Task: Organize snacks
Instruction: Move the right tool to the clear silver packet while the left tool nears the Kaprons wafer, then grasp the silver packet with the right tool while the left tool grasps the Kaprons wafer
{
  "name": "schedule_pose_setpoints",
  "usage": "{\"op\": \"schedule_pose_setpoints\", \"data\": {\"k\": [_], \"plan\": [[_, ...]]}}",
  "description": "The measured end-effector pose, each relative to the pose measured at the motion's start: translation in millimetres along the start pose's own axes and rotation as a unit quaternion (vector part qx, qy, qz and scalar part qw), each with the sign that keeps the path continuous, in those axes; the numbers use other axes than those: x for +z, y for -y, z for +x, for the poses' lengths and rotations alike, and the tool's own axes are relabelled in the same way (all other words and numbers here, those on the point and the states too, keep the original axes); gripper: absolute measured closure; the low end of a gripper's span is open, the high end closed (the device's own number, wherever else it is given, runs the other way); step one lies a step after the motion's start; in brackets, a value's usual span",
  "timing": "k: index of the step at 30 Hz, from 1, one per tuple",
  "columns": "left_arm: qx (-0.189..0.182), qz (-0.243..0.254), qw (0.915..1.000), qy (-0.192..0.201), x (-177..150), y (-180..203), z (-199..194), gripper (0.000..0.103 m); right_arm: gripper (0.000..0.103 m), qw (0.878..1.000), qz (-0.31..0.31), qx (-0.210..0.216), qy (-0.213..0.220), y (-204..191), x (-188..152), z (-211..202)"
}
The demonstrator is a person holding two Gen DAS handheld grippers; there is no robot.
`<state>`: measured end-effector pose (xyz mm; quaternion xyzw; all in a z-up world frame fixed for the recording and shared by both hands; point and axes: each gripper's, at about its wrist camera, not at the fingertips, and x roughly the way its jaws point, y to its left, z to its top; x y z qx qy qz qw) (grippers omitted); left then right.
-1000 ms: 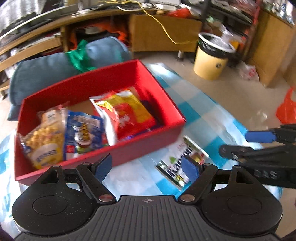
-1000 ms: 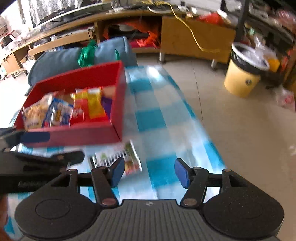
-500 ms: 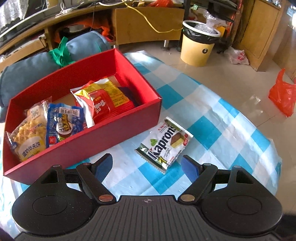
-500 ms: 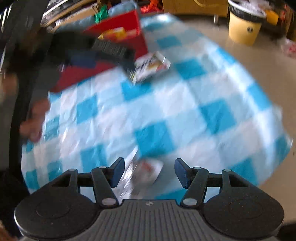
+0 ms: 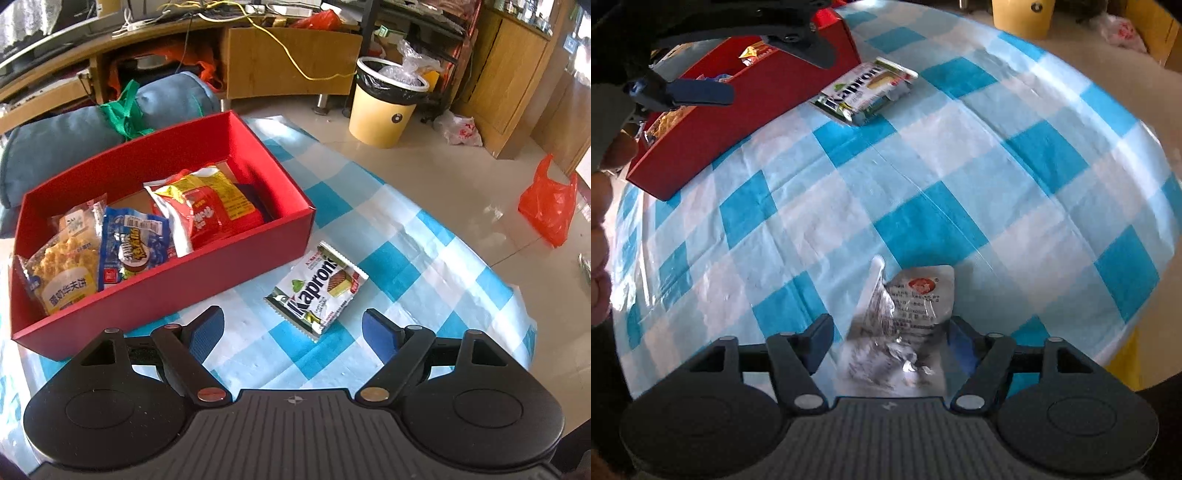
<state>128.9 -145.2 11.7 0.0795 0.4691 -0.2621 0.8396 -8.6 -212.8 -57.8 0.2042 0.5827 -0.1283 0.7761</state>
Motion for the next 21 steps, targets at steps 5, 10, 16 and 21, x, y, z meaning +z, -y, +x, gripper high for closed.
{"op": "schedule_pose_setpoints", "data": {"k": [5, 10, 16, 21], "plan": [[-0.001, -0.012, 0.9999, 0.000, 0.8, -10.6, -0.2, 0.016, 0.049, 0.998, -0.063, -0.026, 0.005, -15.6, 6.0, 3.8], [-0.004, -0.011, 0.9999, -0.012, -0.6, -13.5, 5.1, 0.016, 0.057, 0.996, -0.083, -0.013, -0.001, -4.9, 18.4, 0.2], [-0.014, 0.004, 0.9995, -0.028, 4.1, -2.4, 22.2, 0.016, 0.061, 0.996, -0.091, 0.003, 0.019, 8.2, 36.7, -7.9], [-0.025, 0.019, 0.9986, -0.042, 17.9, 8.8, 46.9, 0.016, 0.061, 0.995, -0.097, 0.014, 0.029, 23.4, 60.6, -5.7]]}}
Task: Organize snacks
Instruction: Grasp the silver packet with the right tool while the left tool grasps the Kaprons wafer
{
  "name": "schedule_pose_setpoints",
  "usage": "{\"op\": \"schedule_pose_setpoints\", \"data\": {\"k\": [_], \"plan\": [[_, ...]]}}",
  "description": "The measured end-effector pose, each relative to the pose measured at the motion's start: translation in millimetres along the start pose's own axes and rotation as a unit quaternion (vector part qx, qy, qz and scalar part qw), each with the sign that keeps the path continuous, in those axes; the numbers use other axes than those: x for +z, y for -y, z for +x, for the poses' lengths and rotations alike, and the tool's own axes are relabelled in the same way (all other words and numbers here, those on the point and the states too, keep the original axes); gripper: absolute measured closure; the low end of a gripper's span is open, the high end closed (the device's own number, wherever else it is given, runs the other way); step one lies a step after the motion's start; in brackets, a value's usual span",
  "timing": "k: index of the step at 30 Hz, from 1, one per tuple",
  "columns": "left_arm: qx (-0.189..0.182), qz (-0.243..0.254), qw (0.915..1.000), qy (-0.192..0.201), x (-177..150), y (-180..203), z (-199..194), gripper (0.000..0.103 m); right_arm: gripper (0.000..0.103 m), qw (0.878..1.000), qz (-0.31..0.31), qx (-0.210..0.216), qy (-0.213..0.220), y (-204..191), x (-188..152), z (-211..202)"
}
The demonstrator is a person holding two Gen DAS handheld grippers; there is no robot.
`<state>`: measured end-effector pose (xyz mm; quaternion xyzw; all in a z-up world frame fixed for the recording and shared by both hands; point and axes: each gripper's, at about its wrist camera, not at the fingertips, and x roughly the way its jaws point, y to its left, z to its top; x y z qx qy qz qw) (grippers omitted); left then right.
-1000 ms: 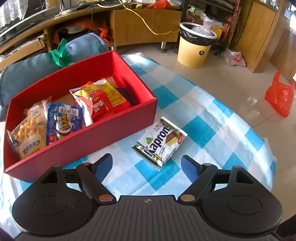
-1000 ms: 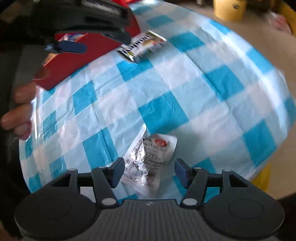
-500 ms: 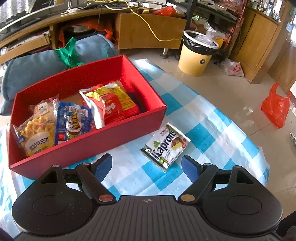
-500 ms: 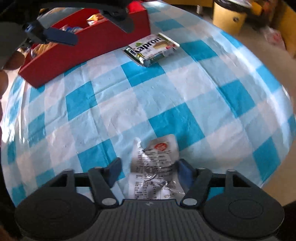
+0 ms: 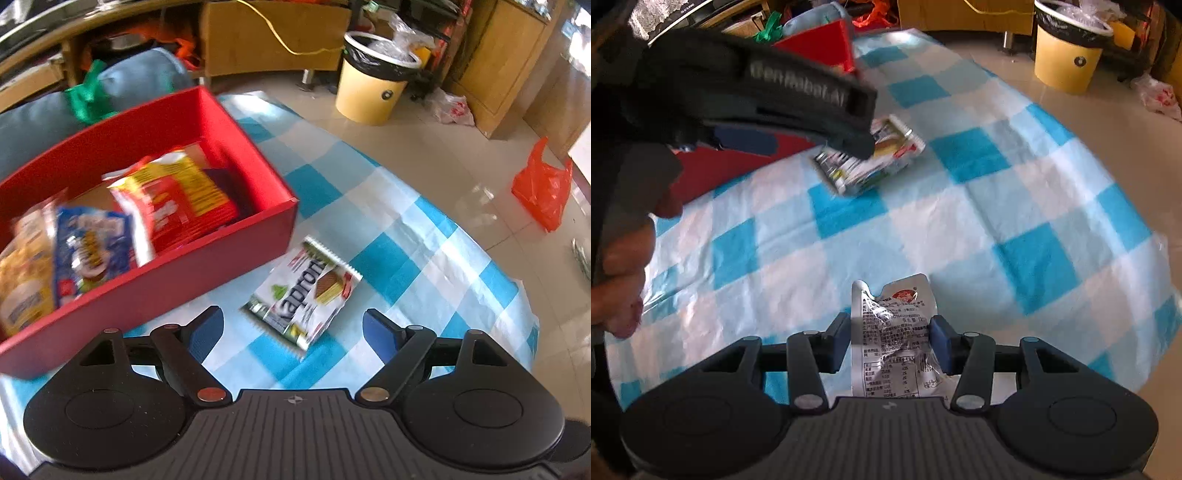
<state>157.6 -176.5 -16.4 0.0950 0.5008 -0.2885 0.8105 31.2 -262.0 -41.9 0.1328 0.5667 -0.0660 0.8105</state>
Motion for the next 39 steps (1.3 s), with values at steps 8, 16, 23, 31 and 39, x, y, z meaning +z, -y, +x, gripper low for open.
{"op": "schedule_pose_setpoints", "data": {"k": [8, 16, 23, 31, 39], "plan": [[0.017, 0.048, 0.9976, -0.048, 19.6, 12.8, 47.8, 0.016, 0.061, 0.998, 0.025, 0.050, -0.003, 39.0, 25.8, 3.5], [0.037, 0.074, 0.9942, -0.069, 20.0, 27.0, 65.5, 0.013, 0.060, 0.997, 0.038, 0.062, -0.007, 50.5, 29.8, 4.0], [0.027, 0.063, 0.9954, -0.067, 2.2, 25.1, 43.8, 0.038, 0.059, 0.998, 0.037, 0.049, -0.007, 51.3, 28.9, 5.6], [0.004, 0.036, 0.9960, -0.082, -31.5, 7.7, 16.8, 0.038, 0.059, 0.999, 0.022, 0.040, -0.005, 47.6, 27.4, 4.7], [0.033, 0.032, 0.9965, -0.070, -30.6, 5.9, 14.2, 0.021, 0.054, 1.000, 0.006, 0.029, -0.010, 43.0, 30.9, 10.3]]}}
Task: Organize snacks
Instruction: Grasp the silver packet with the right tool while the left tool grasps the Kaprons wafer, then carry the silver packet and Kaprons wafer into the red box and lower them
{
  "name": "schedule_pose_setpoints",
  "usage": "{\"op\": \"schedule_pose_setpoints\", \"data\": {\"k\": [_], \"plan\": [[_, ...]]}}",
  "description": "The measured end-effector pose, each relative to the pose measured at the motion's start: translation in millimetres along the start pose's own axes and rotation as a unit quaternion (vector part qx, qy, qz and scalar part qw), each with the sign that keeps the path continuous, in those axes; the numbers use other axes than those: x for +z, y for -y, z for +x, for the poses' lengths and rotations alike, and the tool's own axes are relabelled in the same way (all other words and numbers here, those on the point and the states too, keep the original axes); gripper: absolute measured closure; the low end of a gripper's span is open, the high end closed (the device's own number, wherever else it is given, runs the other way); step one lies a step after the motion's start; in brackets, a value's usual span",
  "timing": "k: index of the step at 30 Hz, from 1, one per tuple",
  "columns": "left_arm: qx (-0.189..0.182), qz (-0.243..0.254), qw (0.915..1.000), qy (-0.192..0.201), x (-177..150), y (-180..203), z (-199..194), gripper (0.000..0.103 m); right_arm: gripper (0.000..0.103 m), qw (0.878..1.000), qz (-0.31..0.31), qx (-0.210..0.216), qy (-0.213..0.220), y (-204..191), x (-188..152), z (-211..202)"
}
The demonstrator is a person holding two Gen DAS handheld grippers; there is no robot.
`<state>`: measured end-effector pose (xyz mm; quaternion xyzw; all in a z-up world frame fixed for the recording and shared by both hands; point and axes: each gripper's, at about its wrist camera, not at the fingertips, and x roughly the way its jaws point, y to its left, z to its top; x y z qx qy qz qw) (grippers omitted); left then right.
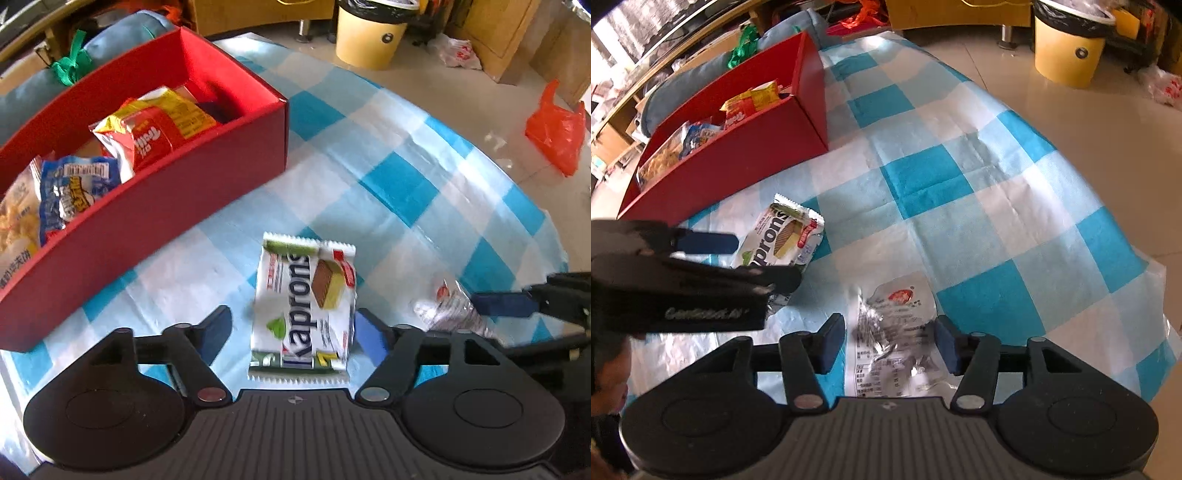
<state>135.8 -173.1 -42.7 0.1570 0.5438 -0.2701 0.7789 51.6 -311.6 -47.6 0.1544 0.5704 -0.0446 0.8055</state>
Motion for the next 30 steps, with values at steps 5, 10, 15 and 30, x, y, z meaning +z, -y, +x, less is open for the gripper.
{"op": "schedule_pose_setpoints", "data": {"k": [5, 10, 15, 30], "plan": [[0.001, -0.004, 1.0000, 0.001, 6.3, 3.4, 13.3, 0.016, 0.034, 1.000, -0.012, 0.004, -0.002, -2.3, 5.0, 4.3], [0.013, 0.012, 0.9998, 0.009, 5.4, 9.6, 14.9, 0.022, 0.034, 0.998, -0.062, -0.020, -0.003, -20.6, 1.6, 8.4], [0.019, 0.004, 0.9997, 0.015, 6.8, 12.9, 11.3, 0.038, 0.052, 0.994, -0.091, -0.064, 0.009, -26.8, -0.8, 8.1], [0.014, -0.050, 0.9982, 0.028, -3.8, -11.7, -19.2, 0.038, 0.053, 0.997, -0.047, -0.038, 0.052, -19.9, 11.7, -17.1]]}}
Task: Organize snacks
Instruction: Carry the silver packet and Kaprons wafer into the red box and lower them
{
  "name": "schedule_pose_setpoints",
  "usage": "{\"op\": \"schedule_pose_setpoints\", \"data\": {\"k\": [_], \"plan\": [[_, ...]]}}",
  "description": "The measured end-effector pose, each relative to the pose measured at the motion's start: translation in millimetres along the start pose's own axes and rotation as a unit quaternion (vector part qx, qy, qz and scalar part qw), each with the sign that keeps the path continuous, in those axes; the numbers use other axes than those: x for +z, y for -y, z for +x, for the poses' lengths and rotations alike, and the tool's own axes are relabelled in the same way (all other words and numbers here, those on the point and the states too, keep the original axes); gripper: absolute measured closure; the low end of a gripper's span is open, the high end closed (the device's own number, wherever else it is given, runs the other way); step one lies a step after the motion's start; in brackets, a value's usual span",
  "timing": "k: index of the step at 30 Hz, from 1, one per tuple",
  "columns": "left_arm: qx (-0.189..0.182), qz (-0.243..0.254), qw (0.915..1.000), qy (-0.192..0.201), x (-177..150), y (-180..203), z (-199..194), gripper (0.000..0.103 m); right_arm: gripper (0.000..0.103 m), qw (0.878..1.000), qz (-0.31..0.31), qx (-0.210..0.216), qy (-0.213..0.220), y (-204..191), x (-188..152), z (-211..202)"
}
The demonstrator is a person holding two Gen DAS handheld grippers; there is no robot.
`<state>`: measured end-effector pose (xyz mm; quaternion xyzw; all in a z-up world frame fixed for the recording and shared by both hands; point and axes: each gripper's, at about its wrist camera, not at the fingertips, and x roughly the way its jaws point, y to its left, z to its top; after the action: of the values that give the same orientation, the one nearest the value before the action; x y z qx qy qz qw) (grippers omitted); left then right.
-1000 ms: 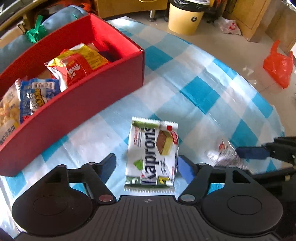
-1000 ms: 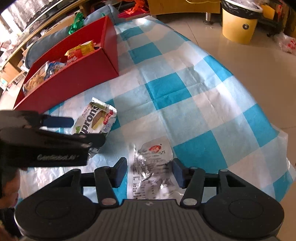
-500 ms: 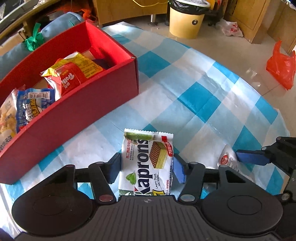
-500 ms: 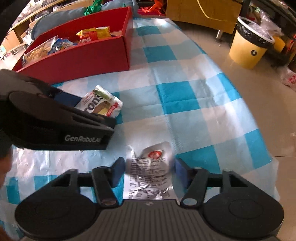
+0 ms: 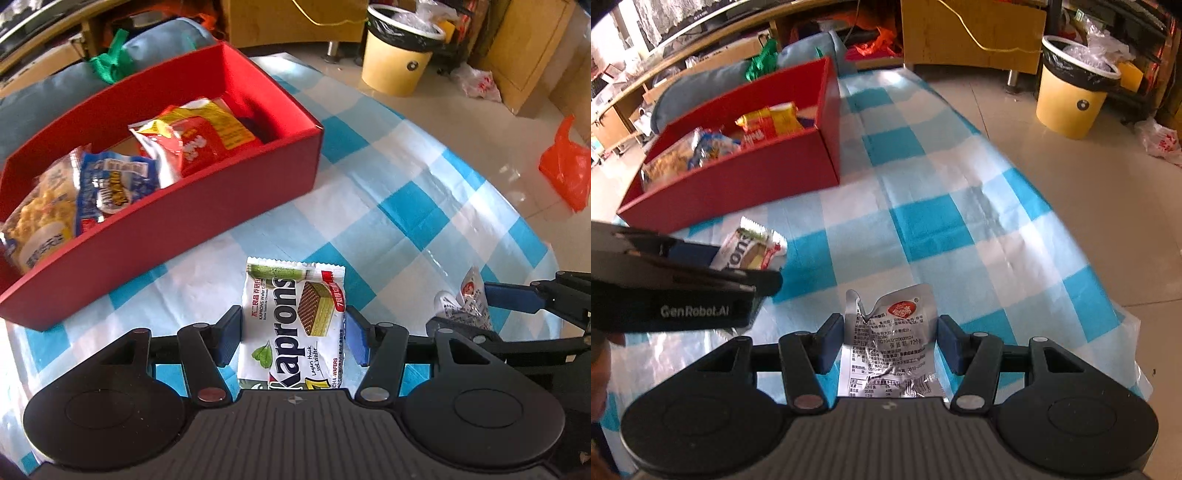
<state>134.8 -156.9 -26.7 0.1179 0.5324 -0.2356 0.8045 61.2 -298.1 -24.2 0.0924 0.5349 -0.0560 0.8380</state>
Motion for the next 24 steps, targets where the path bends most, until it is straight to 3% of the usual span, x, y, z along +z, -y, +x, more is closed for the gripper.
{"op": "schedule_pose_setpoints", "data": {"k": [24], "plan": [[0.022, -0.061, 0.9968, 0.047, -4.9, -46.3, -39.6, 0.038, 0.053, 0.999, -0.021, 0.020, 0.031, -43.1, 36.8, -3.0]]}}
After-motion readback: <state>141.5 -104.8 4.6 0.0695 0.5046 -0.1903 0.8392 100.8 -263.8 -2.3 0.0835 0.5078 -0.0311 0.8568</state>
